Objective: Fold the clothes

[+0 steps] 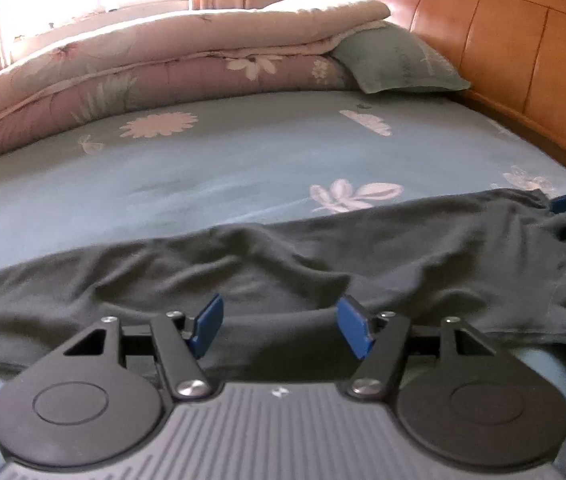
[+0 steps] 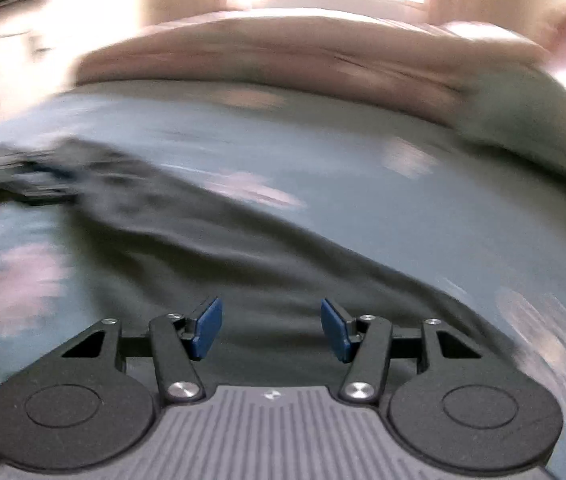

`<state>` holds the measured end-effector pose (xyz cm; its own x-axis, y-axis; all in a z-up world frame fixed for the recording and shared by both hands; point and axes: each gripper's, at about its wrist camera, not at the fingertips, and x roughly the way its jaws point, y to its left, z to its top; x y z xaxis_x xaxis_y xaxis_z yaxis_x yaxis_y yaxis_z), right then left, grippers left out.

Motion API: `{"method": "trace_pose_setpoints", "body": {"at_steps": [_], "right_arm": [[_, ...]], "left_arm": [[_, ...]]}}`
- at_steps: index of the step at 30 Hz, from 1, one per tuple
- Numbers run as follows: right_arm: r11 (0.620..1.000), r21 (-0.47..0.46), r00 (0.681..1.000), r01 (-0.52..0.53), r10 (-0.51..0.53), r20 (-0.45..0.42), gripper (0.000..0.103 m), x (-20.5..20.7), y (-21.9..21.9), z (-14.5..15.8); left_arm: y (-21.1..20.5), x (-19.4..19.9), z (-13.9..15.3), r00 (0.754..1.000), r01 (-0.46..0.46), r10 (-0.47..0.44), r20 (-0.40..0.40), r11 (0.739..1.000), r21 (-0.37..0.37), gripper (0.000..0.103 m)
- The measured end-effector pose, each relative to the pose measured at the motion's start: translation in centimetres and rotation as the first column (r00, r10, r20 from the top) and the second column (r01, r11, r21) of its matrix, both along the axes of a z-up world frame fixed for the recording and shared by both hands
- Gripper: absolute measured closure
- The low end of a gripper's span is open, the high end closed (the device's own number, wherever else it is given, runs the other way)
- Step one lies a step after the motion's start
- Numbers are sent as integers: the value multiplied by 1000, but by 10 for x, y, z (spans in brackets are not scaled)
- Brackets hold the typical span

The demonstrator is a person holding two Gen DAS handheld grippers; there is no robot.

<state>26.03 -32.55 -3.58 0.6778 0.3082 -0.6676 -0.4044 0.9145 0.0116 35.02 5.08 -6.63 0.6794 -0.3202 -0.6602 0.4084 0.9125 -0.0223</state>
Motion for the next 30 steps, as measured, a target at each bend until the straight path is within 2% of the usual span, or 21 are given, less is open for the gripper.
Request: {"method": "trace_pose_setpoints", "body": {"at_steps": [1,2,3,5,6,8,10,15,18,19,20,21,23,24,26,28,30], "right_arm": [[998,6,998,-65,65,-8,49,3,16,3],[992,9,992,-122,122,-23,60,8,33,4],[984,4,983,-177,177,-42,63,15,50,2],[970,-27,968,-243,240,-72,65,28,80,-8],[960,-42,959,-275,271,-88,65,35,95,-13],[940,-69,938,-335,326,-118,65,48,123,-22],[935,-78,932,-346,333,-141,67,59,141,-31],[941,-88,931,-326,304,-204,69,81,162,-55],[940,-109,936,-323,301,-181,69,77,167,-60],[942,-109,938,-318,296,-181,75,76,169,-59],[942,-108,937,-317,294,-186,94,74,170,-59],[938,-101,930,-330,305,-205,98,71,171,-57],[927,-93,910,-364,333,-245,98,67,172,-53],[922,-60,891,-383,352,-286,98,66,170,-51],[909,5,847,-417,391,-359,102,65,167,-49],[890,24,818,-455,429,-384,102,58,166,-47],[892,13,837,-452,429,-341,100,53,164,-37]], "left_arm": [[9,11,-3,998,-54,53,-27,998,-11,38],[18,21,-5,993,-108,106,-55,994,-21,39],[26,32,-8,984,-161,158,-84,986,-30,39],[42,48,-21,965,-215,206,-164,976,-37,39],[48,52,-27,962,-223,212,-174,974,-42,39],[52,51,-31,968,-205,194,-159,977,-57,37],[53,50,-31,968,-204,192,-159,977,-61,36],[49,50,-31,977,-161,152,-149,986,-52,28],[50,50,-34,980,-156,145,-136,985,-71,27],[50,50,-34,981,-153,142,-133,986,-72,27],[50,49,-32,981,-151,140,-133,986,-71,27],[51,49,-29,980,-154,143,-142,985,-72,27],[53,47,-20,976,-165,149,-158,982,-89,28],[55,43,-17,979,-159,144,-145,982,-98,27],[56,40,-21,977,-160,153,-147,986,-42,26],[56,35,-24,977,-156,156,-142,988,8,27],[56,27,-21,984,-138,139,-113,990,19,28]]}}
